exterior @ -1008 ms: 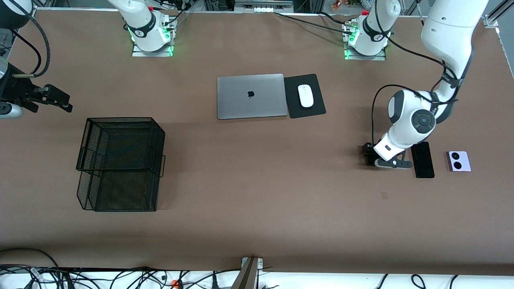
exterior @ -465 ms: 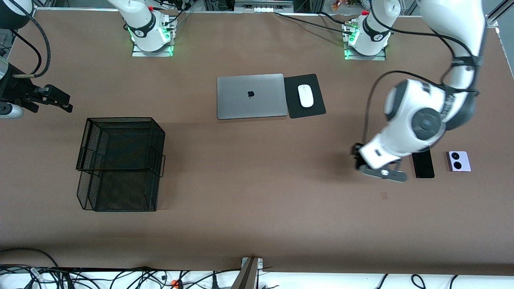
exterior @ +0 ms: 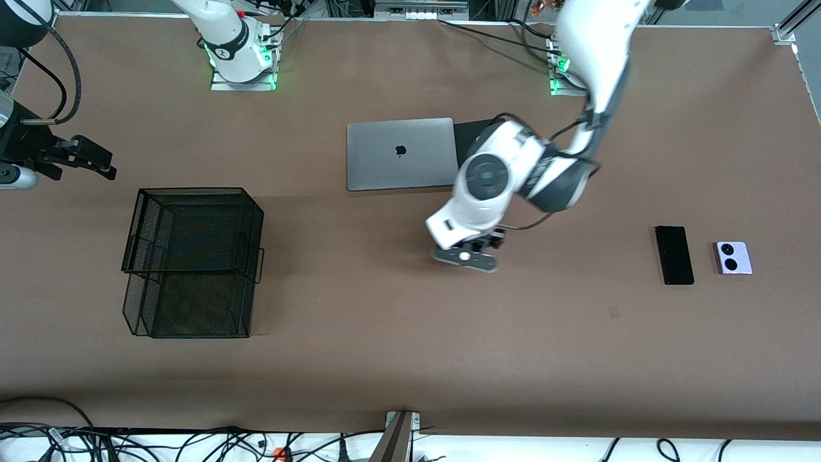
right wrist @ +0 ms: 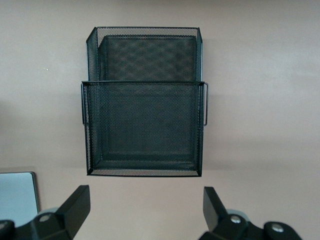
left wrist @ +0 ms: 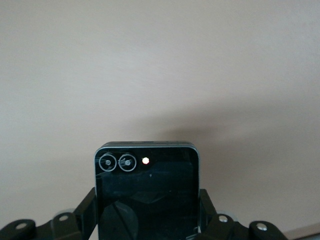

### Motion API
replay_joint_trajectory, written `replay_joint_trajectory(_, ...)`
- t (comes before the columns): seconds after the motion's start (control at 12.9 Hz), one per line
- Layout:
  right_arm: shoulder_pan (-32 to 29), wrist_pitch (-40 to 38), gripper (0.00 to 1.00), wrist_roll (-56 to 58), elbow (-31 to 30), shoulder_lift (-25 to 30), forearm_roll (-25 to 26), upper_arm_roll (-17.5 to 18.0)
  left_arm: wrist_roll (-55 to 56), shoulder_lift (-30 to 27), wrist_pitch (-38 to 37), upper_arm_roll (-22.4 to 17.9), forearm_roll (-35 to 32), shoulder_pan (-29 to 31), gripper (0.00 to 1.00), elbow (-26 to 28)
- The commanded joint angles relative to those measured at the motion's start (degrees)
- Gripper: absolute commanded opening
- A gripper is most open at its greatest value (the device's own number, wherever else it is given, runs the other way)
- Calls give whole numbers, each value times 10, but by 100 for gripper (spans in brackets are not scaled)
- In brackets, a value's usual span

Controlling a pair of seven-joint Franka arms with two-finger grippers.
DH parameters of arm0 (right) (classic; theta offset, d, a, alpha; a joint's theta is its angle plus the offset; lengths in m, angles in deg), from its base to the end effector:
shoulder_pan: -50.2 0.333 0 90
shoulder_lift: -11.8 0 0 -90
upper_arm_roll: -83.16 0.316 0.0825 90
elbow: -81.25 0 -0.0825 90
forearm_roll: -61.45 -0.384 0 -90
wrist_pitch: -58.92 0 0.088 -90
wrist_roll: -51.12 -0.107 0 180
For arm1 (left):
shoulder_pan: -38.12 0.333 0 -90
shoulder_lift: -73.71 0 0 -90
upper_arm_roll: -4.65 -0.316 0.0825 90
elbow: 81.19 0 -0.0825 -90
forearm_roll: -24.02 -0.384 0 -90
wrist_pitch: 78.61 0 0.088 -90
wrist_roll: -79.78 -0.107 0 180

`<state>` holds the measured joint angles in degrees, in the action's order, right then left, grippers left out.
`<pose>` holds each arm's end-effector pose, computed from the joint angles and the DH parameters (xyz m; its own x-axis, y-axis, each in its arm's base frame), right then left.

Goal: Place phones with both arms
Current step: 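Carry the flip phone beside the laptop and open the left gripper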

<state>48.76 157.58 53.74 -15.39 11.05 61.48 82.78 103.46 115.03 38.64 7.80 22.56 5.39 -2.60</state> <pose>0.5681 -0.0181 0.5753 0.9997 0.0141 0.0221 0.0140 -0.9999 0.0016 0.5951 -0.4186 0.2855 0.9765 -0.2103 -0.0472 -0.2108 -0.9775 -0.0052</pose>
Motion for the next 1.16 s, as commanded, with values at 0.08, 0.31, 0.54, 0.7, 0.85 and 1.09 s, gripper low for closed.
replay_joint_trajectory(0.08, -5, 0, 100, 8, 1, 1, 5, 4, 71, 66, 45, -10, 10, -58, 41, -42)
replay_joint_trajectory(0.31, -5, 0, 100, 8, 1, 1, 5, 4, 101, 102, 111, -10, 9, -86, 43, -42)
replay_joint_trajectory(0.54, -5, 0, 100, 7, 1, 1, 5, 4, 118, 113, 140, -11, 5, -93, 54, -41)
replay_joint_trajectory(0.7, -5, -1, 100, 8, 1, 1, 5, 4, 117, 113, 138, -11, 3, -93, 100, -40)
replay_joint_trajectory(0.85, -5, -1, 100, 8, 1, 1, 5, 4, 118, 107, 133, -11, 3, -87, 100, -35)
replay_joint_trajectory(1.09, -5, -1, 100, 8, 1, 1, 5, 4, 112, 32, 2, -29, 1, -59, 100, -41)
